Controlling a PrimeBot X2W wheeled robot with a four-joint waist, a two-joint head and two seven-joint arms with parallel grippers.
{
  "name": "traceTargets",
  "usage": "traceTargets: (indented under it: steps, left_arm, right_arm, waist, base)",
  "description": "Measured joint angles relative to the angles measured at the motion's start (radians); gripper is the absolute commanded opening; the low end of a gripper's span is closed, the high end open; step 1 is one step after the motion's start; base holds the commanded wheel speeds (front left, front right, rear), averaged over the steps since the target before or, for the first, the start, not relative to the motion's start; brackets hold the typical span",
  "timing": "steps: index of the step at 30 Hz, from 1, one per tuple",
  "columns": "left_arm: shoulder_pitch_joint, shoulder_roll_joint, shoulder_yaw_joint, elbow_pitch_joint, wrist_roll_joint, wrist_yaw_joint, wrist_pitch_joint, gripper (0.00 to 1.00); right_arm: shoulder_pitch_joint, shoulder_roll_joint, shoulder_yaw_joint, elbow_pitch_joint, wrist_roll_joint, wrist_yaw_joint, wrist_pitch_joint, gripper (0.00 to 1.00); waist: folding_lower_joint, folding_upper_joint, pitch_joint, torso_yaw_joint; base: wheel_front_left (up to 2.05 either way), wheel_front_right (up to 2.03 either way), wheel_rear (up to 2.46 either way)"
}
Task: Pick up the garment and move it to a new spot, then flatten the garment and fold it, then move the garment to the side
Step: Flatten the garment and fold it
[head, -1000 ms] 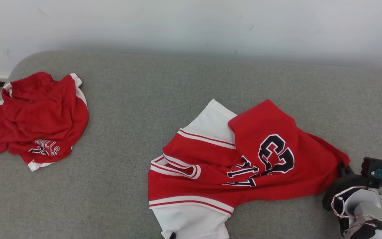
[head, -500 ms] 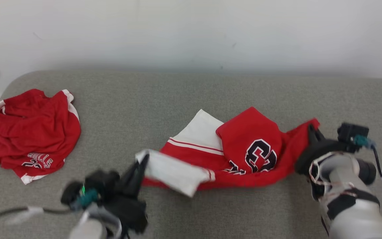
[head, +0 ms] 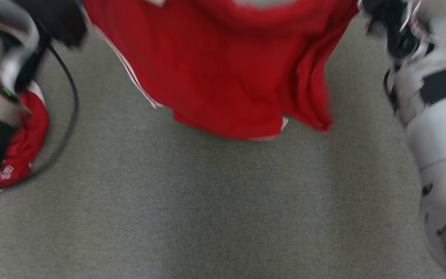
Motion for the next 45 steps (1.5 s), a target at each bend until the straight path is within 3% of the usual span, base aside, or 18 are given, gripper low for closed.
traceTargets:
  steps: [4,10,21,34,39,45]
  left_arm:
    - [-0.281,0.035,-0.021,0.147,-0.029,0.000,0.021,0.00]
    - [-0.502,0.026,-0.092,0.263,-0.021,0.000,-0.006,0.00]
    - [-0.721,0.004,-0.219,0.425,-0.080,-0.001,-0.099,0.00]
    - [-0.612,0.006,-0.300,0.482,-0.199,-0.001,-0.257,0.00]
    - [-0.518,-0.011,-0.305,0.470,-0.232,-0.001,-0.314,0.00]
    - [-0.318,0.002,-0.279,0.372,-0.270,0.021,-0.353,0.00]
  right_arm:
    - [-0.227,-0.014,-0.045,0.085,-0.017,0.000,-0.026,0.00]
    - [-0.426,-0.028,-0.095,0.193,-0.083,0.000,-0.114,0.00]
    - [-0.567,-0.069,-0.153,0.265,-0.234,0.000,-0.169,0.00]
    - [-0.473,-0.065,-0.225,0.274,-0.334,0.000,-0.161,0.00]
    - [-0.397,-0.013,-0.190,0.273,-0.338,0.000,-0.198,0.00]
    - [-0.212,0.011,-0.097,0.209,-0.234,0.000,-0.244,0.00]
  waist:
    - [0.0002,0.0001,0.103,-0.020]
    - [0.0004,0.0001,0.182,-0.046]
    - [-0.0008,-0.0006,0.136,-0.043]
    - [-0.0002,-0.0003,0.163,-0.047]
    - [-0.0003,-0.0003,0.141,-0.053]
    - [-0.0003,-0.0003,0.091,-0.058]
  base:
    - [0.00,0.00,0.00]
    - [0.00,0.00,0.00]
    - [0.00,0.00,0.00]
    - [0.00,0.00,0.00]
    - [0.00,0.00,0.00]
    - [0.00,0.00,0.00]
